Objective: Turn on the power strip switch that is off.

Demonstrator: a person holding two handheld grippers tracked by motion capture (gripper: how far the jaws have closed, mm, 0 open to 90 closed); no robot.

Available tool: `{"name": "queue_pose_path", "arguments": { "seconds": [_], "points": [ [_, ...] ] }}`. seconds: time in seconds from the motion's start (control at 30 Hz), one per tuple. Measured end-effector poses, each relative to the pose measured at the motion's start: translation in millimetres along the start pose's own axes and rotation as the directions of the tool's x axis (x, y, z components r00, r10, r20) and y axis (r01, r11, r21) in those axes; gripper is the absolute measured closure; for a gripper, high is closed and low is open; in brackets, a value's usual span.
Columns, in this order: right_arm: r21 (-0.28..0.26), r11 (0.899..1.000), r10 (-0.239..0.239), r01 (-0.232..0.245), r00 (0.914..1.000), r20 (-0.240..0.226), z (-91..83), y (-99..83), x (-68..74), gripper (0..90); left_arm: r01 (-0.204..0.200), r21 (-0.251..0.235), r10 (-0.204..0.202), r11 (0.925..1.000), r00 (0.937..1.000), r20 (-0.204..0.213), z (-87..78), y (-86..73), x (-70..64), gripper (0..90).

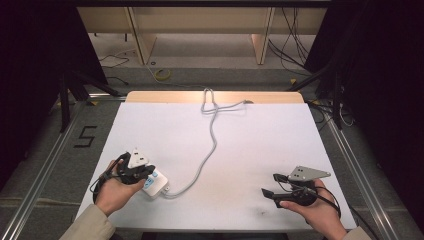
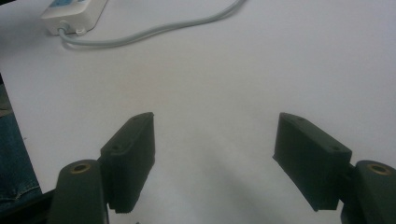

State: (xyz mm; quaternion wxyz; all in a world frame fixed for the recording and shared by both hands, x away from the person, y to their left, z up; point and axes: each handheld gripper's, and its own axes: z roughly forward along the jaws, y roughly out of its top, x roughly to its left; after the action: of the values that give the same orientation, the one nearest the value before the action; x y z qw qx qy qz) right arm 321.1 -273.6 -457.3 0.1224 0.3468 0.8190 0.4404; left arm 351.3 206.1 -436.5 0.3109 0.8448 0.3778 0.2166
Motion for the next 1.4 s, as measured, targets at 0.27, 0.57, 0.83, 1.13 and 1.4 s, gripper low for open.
{"name": "queue_pose_path", "arguments": {
  "seconds": [0.27, 0.57, 0.83, 1.13, 1.4],
  "points": [
    [0.001, 1.0, -0.001, 0.001, 1.0, 0.002, -0.6, 0.4, 0.5, 29.4, 0.005, 0.003, -0.005, 1.0, 1.0, 0.001, -0.7, -0.6, 0.8, 89.9],
    [0.0, 1.0, -0.005, 0.005, 1.0, -0.004, 0.0, 0.4, 0.6, 29.4, 0.009, 0.02, -0.009, 0.9998, 1.0, 0.0, 0.4, -1.1, 3.8, 89.9],
    [0.002, 1.0, -0.006, 0.006, 1.0, -0.002, 0.2, 0.3, 0.3, 29.4, 0.022, 0.035, -0.021, 0.9992, 0.9997, -0.008, 2.9, -1.9, 12.2, 89.9],
    [0.009, 1.0, -0.009, 0.009, 1.0, -0.003, 0.5, 0.4, 0.3, 29.4, 0.033, 0.054, -0.033, 0.998, 0.9994, -0.01, 5.1, 4.0, 17.8, 90.0],
    [0.009, 1.0, -0.009, 0.01, 0.9999, -0.003, 0.6, 0.3, 0.0, 29.4, 0.046, 0.074, -0.046, 0.9962, 0.9989, -0.004, 9.1, 5.6, 18.9, 89.9]
  ]
}}
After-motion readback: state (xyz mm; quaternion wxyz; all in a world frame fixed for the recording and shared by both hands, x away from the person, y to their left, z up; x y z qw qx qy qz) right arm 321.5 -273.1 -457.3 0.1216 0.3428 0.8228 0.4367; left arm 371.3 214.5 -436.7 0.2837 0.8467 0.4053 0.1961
